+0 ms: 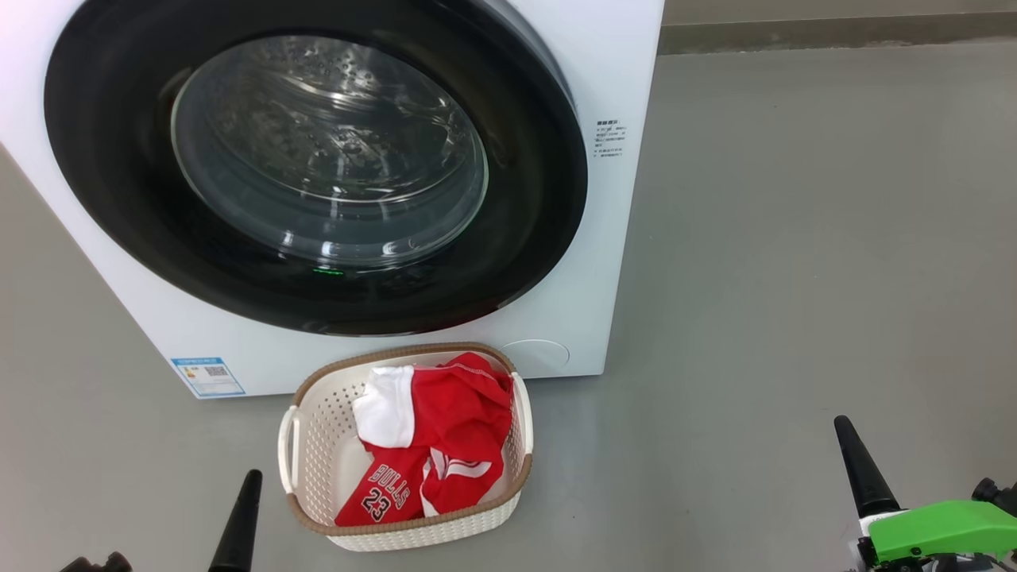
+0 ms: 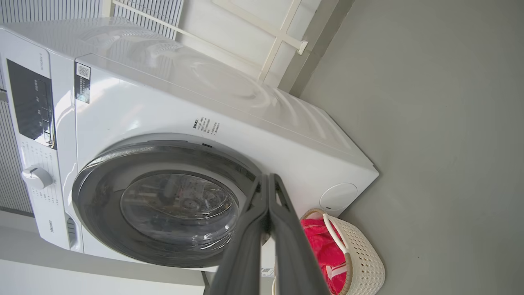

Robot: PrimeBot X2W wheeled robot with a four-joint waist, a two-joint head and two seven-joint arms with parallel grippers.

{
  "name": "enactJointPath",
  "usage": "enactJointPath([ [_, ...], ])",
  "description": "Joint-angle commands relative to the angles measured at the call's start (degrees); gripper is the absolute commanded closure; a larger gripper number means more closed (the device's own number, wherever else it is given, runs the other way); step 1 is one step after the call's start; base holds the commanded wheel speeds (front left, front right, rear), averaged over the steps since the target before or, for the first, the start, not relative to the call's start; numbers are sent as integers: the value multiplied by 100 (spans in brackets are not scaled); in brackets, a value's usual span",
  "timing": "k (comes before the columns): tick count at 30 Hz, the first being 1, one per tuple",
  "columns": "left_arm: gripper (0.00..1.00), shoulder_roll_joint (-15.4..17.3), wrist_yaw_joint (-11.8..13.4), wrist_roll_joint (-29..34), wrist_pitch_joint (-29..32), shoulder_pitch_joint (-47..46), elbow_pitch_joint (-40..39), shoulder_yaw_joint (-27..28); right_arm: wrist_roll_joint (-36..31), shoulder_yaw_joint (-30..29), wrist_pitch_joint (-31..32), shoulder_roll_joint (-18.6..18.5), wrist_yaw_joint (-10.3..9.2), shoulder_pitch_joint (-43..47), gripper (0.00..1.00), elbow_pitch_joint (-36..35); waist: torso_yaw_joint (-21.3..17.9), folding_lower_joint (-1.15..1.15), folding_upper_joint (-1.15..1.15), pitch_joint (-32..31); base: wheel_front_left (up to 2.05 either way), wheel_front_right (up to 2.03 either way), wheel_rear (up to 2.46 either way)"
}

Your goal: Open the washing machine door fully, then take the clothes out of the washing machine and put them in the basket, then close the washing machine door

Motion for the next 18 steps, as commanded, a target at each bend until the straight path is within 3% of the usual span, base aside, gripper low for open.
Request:
enactJointPath([
  [1,100,29,-31,-172,46,-284,-115,196,176,82,61,-106,-3,-299,100,-172,-4,0,0,-1,0,0,0],
  [18,100,-61,-36,-1117,329,-451,-98,330,1184,50,352,-126,-4,-524,100,-202,-53,0,0,-13,0,0,0],
])
